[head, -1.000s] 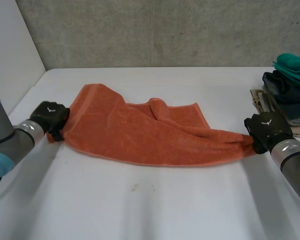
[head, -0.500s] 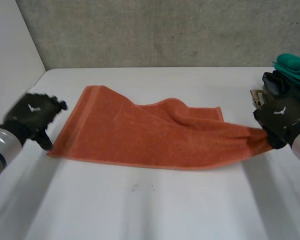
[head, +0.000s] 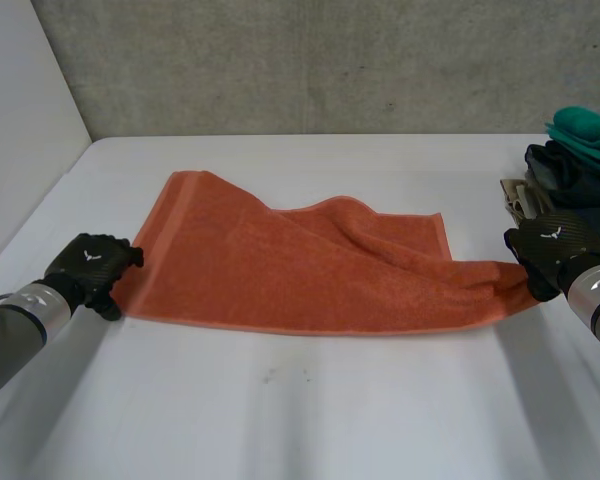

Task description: Fold the laundry.

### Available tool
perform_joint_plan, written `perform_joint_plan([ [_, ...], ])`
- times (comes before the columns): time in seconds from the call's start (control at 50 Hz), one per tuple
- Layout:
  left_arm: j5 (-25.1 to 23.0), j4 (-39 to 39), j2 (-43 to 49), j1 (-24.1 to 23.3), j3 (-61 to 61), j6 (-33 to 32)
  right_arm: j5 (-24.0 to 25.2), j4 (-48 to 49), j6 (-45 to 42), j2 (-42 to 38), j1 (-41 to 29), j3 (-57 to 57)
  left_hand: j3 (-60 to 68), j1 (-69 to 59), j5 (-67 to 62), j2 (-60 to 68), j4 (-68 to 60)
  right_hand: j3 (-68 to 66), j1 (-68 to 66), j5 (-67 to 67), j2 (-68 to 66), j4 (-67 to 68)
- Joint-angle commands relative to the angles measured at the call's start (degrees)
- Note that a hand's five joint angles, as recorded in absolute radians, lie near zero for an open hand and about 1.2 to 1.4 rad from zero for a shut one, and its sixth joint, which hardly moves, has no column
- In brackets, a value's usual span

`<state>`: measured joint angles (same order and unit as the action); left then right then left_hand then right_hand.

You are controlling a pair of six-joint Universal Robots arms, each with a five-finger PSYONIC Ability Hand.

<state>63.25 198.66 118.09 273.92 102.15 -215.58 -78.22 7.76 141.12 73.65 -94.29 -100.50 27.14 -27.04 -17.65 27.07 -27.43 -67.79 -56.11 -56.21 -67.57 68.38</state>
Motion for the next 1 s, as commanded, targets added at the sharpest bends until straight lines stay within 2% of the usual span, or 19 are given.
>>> perform_joint_plan([
  [0.02, 0.3, 0.6, 3.7, -0.7, -2.9, 0.0, 0.0, 0.2, 0.0, -0.3, 0.0, -0.4, 5.3, -5.4, -4.8, 5.3, -5.0, -12.2, -23.9, -13.8, -12.4, 11.6],
  [0.64, 0.8, 1.5, 10.0, -4.3, -14.1, 0.6, 0.0, 1.6, 0.0, -1.8, 0.0, -1.5, 19.2, -19.3, -18.7, 19.3, -18.9, -12.2, -23.9, -13.8, -12.4, 11.6],
  [0.7, 0.8, 1.5, 10.8, -5.1, -14.1, 0.3, 0.0, 1.7, -0.1, -1.8, 0.0, -1.5, 28.8, -28.9, -28.3, 28.9, -28.5, -12.2, -23.9, -13.8, -12.4, 11.6],
  [0.74, 1.0, 1.5, 10.9, -5.6, -13.9, 0.4, 0.0, 1.7, 0.0, -1.8, 0.0, -1.5, 45.6, -45.6, -45.0, 45.6, -45.3, -12.2, -23.9, -13.8, -12.4, 11.6],
  [0.78, 1.0, 1.5, 10.9, -5.9, -13.5, 0.3, -0.1, 1.7, -0.1, -1.8, 0.0, -1.5, 52.8, -52.9, -52.3, 52.9, -52.5, -12.2, -23.9, -13.8, -12.4, 11.6],
  [0.86, 3.2, 1.0, 8.7, -6.1, -11.4, 0.6, -0.2, 1.6, -0.1, -1.6, 0.0, -1.3, 52.9, -53.0, -52.4, 52.9, -52.6, -12.2, -23.9, -13.8, -12.4, 11.6],
  [0.96, 5.7, 0.4, -5.6, -5.5, -4.5, 0.9, -0.6, -0.5, -0.9, -0.4, 0.0, -0.5, 52.9, -53.0, -52.4, 52.9, -52.6, -12.2, -23.9, -13.8, -12.4, 11.6],
  [1.0, 6.0, -1.2, -11.9, -5.4, -1.0, 0.4, -0.6, -4.3, -2.3, 3.3, 0.1, -0.1, 52.9, -53.0, -52.4, 52.9, -52.6, -12.2, -23.9, -13.8, -12.4, 11.6],
])
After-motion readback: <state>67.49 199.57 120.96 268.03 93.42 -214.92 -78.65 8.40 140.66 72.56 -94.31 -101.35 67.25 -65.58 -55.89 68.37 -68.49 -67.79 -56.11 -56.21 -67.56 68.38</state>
